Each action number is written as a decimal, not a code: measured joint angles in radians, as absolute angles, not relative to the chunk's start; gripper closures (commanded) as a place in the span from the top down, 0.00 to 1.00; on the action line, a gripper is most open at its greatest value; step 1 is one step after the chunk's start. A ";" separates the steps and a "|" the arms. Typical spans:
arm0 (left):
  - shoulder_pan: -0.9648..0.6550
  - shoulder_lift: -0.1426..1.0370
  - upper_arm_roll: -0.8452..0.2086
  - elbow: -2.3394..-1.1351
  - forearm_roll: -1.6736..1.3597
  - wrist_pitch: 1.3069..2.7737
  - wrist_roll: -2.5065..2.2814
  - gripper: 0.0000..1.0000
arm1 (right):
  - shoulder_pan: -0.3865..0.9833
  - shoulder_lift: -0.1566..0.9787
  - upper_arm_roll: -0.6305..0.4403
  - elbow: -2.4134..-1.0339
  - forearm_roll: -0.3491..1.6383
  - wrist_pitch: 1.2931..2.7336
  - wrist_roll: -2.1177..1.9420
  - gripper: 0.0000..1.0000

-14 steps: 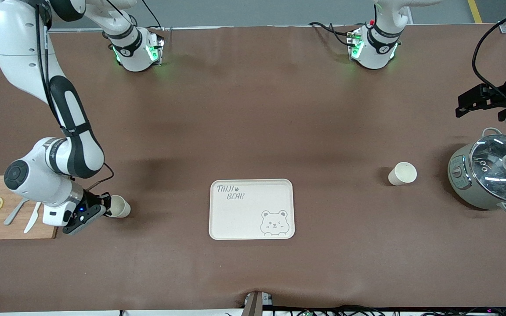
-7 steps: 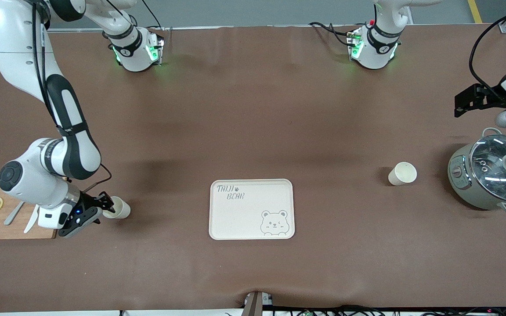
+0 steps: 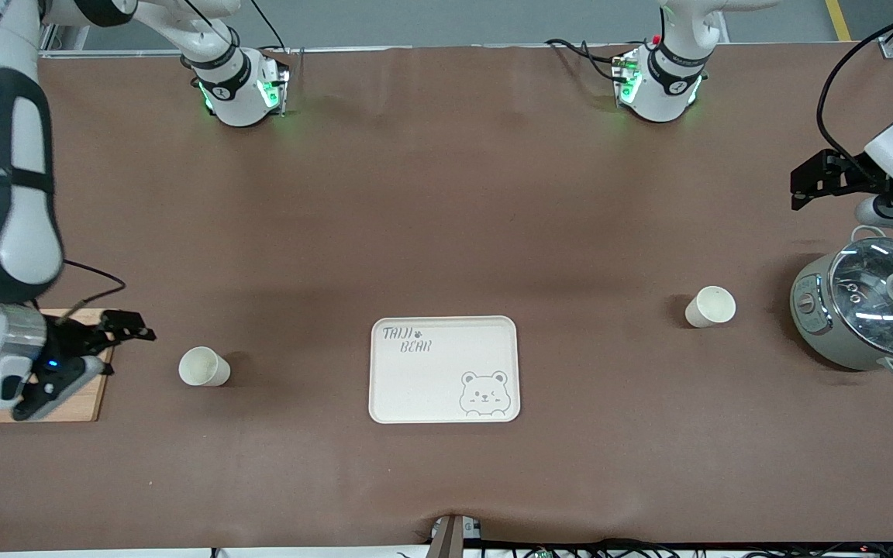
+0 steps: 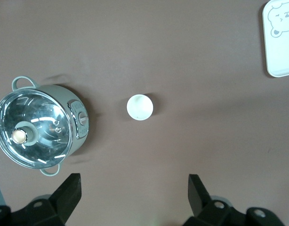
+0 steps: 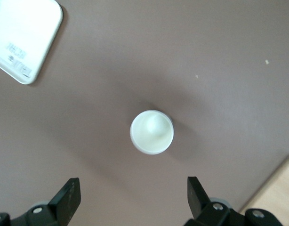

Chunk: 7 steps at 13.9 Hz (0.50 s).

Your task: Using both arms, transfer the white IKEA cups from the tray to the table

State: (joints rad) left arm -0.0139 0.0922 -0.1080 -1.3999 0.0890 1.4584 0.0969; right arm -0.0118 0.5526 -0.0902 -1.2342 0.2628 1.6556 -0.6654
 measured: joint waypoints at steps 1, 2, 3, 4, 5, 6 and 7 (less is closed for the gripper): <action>-0.014 0.092 -0.109 -1.403 0.086 1.470 0.097 1.00 | -0.011 0.517 -0.091 -1.207 0.259 1.593 -0.586 1.00; -0.014 0.091 -0.110 -1.405 0.082 1.478 0.097 1.00 | -0.010 0.474 -0.090 -1.179 0.246 1.530 -0.508 1.00; -0.013 0.090 -0.110 -1.407 0.078 1.482 0.097 1.00 | -0.009 0.423 -0.090 -1.154 0.223 1.464 -0.428 1.00; -0.012 0.088 -0.110 -1.407 0.071 1.485 0.097 1.00 | -0.008 0.368 -0.090 -1.136 0.200 1.405 -0.352 1.00; -0.012 0.086 -0.110 -1.408 0.063 1.487 0.097 1.00 | -0.009 0.311 -0.091 -1.130 0.172 1.358 -0.290 1.00; -0.012 0.084 -0.110 -1.408 0.057 1.488 0.097 1.00 | -0.011 0.255 -0.093 -1.133 0.143 1.319 -0.237 1.00; -0.012 0.083 -0.110 -1.409 0.053 1.488 0.097 1.00 | -0.013 0.212 -0.099 -1.148 0.122 1.302 -0.199 1.00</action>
